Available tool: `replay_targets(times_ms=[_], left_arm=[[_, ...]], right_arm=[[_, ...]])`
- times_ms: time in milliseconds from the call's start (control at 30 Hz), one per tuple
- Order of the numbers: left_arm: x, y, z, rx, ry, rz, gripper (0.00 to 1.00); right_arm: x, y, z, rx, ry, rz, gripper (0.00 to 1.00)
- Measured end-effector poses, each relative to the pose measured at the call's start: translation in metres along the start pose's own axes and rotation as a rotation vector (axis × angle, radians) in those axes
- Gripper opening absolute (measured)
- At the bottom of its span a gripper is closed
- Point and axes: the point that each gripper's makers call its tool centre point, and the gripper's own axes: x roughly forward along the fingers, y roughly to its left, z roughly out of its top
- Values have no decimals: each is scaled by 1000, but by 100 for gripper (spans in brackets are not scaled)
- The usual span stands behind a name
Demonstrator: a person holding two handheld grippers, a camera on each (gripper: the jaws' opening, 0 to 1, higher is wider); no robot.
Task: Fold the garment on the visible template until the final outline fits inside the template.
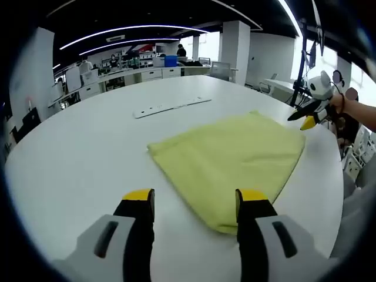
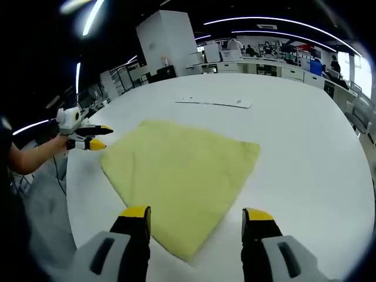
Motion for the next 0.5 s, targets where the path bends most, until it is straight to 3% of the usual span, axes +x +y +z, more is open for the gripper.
replay_targets(times_ms=[500], left_arm=[[-15, -27, -27, -68, 14, -58, 28]], right_arm=[[-10, 17, -32, 32, 20, 12, 46]])
